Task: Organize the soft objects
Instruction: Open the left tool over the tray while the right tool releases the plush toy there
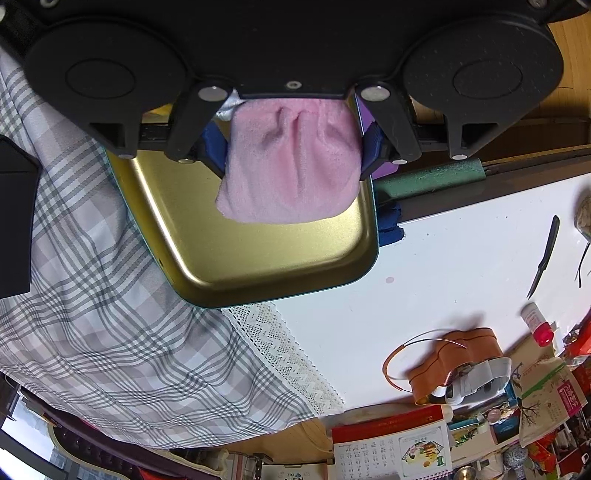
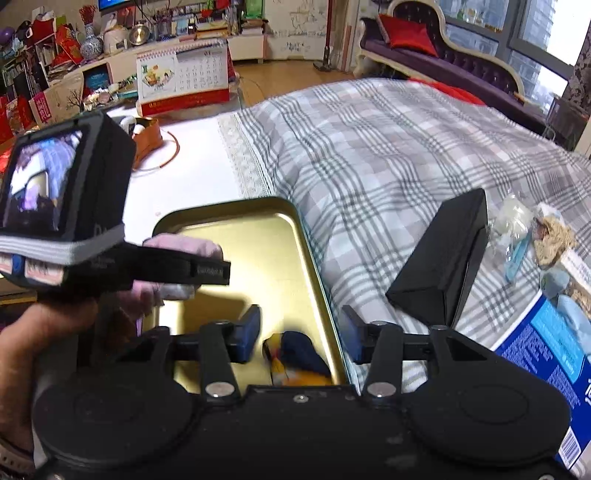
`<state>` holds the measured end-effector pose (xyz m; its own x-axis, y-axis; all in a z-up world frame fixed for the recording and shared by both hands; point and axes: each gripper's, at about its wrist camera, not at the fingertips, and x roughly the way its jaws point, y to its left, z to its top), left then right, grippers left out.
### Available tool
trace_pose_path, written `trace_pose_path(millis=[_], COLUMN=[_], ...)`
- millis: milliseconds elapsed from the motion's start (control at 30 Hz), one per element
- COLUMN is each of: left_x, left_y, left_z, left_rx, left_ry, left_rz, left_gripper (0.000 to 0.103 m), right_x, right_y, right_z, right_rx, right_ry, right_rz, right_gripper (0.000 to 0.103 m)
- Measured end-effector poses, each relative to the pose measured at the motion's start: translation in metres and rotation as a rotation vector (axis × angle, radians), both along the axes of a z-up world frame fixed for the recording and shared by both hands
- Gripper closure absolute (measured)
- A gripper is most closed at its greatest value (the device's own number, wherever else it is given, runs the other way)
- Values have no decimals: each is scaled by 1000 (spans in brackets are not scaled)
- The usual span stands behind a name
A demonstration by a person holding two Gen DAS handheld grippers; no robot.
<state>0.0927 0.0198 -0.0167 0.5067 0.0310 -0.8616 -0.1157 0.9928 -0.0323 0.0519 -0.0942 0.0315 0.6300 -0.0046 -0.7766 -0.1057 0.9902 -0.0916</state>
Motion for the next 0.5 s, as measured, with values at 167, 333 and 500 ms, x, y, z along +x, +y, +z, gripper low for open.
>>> trace_pose_path(millis=[167,333,500], left_x=[-2,-2,0], left_y=[-3,-5,-5], left_z=[3,5,3], left_rx=[17,30,28], left_ry=[-23,-36,-24], left_rz=[-15,-29,-30], left_gripper=[27,23,23], right_x=[-1,-5,-6], right_y=[-1,-8,-16], right_z=[0,-4,-11], right_rx=[-14,-12,-2], right_ry=[-15,4,31], right_rz=[-6,-33,-63], right_gripper=[45,45,45])
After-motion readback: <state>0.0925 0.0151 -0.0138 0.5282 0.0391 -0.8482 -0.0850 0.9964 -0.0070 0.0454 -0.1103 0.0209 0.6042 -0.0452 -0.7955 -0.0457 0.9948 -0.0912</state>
